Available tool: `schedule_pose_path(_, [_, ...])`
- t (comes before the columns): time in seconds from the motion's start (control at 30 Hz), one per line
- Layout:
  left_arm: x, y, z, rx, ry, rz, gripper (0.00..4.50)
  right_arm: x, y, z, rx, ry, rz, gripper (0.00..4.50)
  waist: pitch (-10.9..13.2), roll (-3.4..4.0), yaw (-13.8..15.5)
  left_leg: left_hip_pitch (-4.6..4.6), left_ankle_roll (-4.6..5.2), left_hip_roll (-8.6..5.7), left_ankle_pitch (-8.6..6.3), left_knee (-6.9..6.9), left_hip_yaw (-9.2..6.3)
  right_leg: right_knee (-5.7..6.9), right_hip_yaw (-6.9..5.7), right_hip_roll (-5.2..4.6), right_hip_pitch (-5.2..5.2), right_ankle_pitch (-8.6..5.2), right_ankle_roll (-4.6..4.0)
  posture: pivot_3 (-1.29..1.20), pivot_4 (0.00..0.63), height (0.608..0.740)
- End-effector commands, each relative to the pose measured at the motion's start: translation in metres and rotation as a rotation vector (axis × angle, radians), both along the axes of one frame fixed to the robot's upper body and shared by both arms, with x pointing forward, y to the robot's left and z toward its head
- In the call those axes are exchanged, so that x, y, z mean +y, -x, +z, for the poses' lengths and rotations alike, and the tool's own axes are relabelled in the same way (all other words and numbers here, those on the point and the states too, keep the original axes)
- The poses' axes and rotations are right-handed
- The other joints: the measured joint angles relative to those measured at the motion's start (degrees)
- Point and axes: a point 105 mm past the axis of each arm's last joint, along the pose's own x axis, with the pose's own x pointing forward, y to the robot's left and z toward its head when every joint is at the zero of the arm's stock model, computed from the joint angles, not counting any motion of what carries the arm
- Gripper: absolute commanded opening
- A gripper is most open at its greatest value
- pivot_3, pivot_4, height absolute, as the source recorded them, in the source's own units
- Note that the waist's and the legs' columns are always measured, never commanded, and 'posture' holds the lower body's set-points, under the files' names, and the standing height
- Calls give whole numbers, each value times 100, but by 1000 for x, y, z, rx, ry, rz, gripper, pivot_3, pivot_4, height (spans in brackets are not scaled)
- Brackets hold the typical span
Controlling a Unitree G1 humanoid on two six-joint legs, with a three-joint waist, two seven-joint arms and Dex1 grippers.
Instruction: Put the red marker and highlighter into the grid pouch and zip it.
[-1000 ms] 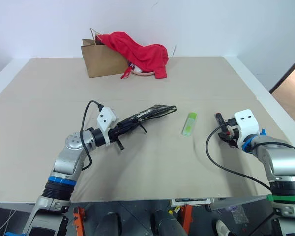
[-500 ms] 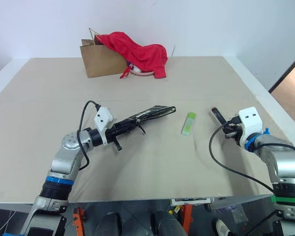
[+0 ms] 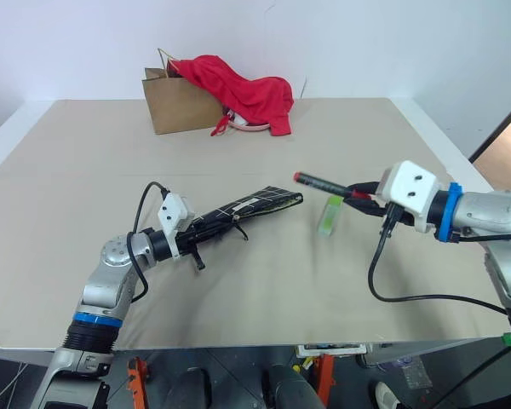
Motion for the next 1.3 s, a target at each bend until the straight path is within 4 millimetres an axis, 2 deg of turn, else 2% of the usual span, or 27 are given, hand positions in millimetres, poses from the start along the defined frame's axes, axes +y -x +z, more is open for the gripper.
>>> schedule_pose_path(0.03, [1, 0, 16, -55, 29, -2, 0, 3, 0, 7, -51, 91, 31, 492, 0, 0, 1, 0, 0, 0, 0, 0, 0, 0, -1, 1, 0, 0, -1, 0, 150, 740])
schedule_pose_path(0.5, [-7, 3, 24, -68, 34, -37, 0, -3, -18, -11, -40, 205, 3, 492, 0, 0, 5, 1, -1, 1, 0, 0, 1, 1, 0, 1, -1, 1, -4, 0, 150, 740])
schedule_pose_path(0.67, [-9, 4, 24, -69, 28, -49, 0, 1, -24, -14, -43, 245, 18, 492, 0, 0, 2, 1, -1, 1, 1, 0, 3, 2, 2, 1, -2, 3, -6, 0, 150, 740])
schedule_pose_path(0.8, [-11, 6, 23, -71, 21, -58, 0, 15, -29, -17, -52, 288, 64, 492, 0, 0, -2, 1, -1, 2, 1, -1, 4, 2, 3, 2, -4, 14, -25, 0, 150, 740])
schedule_pose_path(0.97, [-12, 5, 23, -74, 18, -64, 0, 61, -36, -18, -84, 297, 176, 492, 0, 0, -18, 3, -2, 6, 2, 0, 4, 3, 3, 8, -4, 16, -28, 0, 150, 740])
schedule_pose_path(1.1, [-12, 4, 24, -79, 18, -64, 0, 92, -33, -23, -85, 284, 264, 492, 0, 0, 4, 2, -4, 9, 3, -1, -4, 6, -7, 12, -5, 25, -51, 0, 150, 740])
schedule_pose_path(1.2, [-12, 5, 25, -82, 19, -61, 0, 104, -33, -24, -89, 274, 292, 492, 0, 0, 7, -2, -4, 5, 3, -1, -3, 5, -7, 6, -5, 25, -52, 0, 150, 740])
schedule_pose_path(1.3, [-11, 5, 26, -84, 20, -58, 0, 108, -35, -26, -88, 267, 300, 492, 0, 0, 9, -5, -4, 2, 3, 0, -3, 5, -8, 0, -5, 24, -50, 0, 150, 740])
